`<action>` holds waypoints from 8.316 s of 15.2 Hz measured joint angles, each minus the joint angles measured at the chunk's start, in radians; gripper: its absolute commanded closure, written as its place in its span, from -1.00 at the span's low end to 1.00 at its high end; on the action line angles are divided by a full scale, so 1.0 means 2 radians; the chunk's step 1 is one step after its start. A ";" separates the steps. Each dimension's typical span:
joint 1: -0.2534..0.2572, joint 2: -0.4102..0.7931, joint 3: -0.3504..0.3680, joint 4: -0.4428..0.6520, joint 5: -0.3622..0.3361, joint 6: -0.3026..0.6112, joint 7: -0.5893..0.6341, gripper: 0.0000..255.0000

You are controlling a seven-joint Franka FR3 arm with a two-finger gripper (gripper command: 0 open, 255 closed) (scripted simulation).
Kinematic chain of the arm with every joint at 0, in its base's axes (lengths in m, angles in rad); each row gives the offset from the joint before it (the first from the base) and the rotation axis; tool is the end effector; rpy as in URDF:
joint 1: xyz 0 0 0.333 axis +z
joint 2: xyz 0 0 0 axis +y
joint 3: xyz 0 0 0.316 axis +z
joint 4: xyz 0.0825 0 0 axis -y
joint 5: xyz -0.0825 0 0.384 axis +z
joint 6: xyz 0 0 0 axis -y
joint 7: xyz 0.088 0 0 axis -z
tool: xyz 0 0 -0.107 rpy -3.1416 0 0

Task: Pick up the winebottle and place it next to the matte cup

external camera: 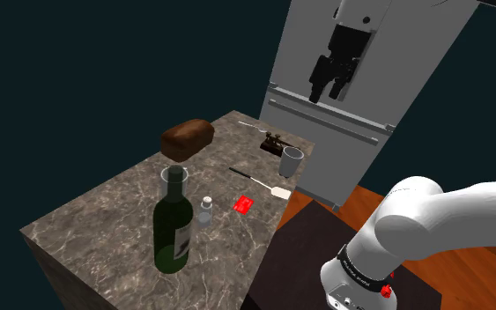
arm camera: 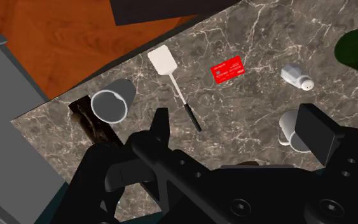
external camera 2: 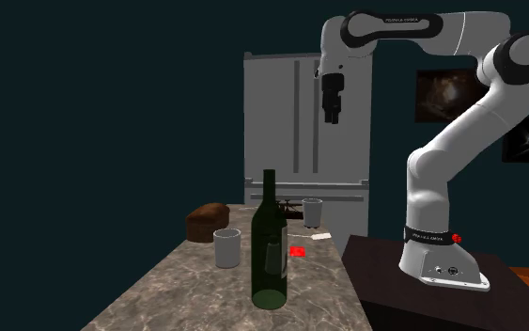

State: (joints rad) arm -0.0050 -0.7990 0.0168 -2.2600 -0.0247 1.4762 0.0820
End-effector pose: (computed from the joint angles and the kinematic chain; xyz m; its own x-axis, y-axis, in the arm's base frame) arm 0.2933 0.0027 0.6310 0.9968 -0.0773 0.0181 -0.0779 -0.9963 0.0352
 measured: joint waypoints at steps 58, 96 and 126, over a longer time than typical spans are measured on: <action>0.062 0.303 0.297 0.044 0.072 0.301 0.290 1.00; 0.049 0.296 0.270 0.281 0.066 0.056 0.278 1.00; -0.069 0.278 0.009 0.248 0.039 0.047 -0.098 1.00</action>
State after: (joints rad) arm -0.1438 -0.2434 0.0347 -1.7639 0.0535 1.5700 -0.1144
